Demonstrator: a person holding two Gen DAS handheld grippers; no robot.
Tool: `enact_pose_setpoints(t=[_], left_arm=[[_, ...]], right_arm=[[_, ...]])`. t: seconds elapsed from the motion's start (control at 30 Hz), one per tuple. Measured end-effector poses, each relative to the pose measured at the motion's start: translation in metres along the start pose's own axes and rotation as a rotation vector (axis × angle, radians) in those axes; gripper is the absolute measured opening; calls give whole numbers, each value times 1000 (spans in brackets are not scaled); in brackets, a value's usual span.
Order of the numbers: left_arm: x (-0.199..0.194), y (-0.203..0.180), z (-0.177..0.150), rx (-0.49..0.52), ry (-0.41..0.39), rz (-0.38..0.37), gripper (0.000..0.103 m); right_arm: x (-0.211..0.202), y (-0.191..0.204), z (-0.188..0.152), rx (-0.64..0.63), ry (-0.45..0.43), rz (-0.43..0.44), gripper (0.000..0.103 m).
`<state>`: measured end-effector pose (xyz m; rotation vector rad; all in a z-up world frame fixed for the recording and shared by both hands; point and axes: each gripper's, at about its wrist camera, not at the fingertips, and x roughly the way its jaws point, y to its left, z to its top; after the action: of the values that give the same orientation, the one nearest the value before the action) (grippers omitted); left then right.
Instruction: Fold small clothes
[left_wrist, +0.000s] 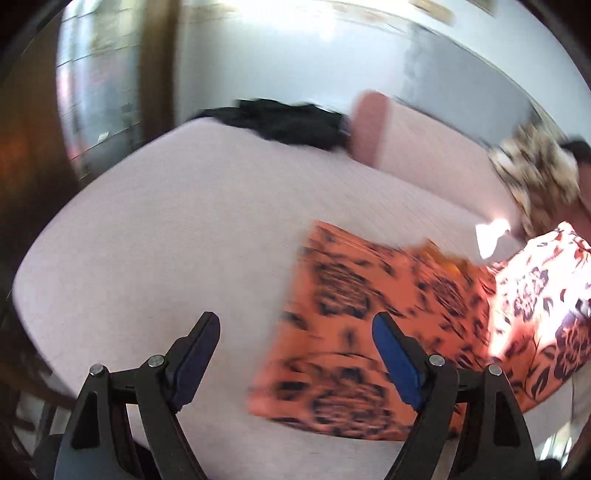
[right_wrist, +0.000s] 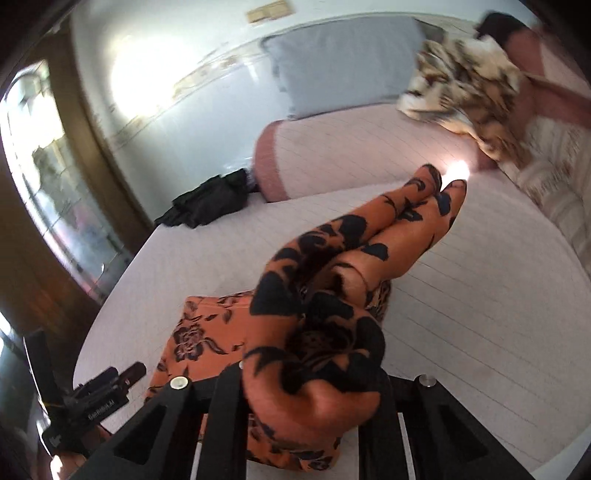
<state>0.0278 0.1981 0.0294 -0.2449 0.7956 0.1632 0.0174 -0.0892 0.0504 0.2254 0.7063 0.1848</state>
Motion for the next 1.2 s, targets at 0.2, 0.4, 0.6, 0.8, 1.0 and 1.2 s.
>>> enact_pose_setpoints(t=[0.2,0.4,0.6,0.8,1.0,1.2], left_arm=[[4,99,-8,-172,7,135,85],[15,118,-11,-239,33,78,85],[4,59,-8,-117,37,-171,85],[-1,-8,-19,50,70,-261,85],[33,-37,-23,57,211,-242,85],[46,-40,-13,-8,288,-263,17]], right_arm=[[90,130,-42,-238,220,99,24],[126,153,-78,-229,307,220,81],[85,110,-57,-25,236,313,85],[67,64,-63,106,190,287,85],[61,31,-67,192,174,282,85],[53,13,-71,221,158,291,85]])
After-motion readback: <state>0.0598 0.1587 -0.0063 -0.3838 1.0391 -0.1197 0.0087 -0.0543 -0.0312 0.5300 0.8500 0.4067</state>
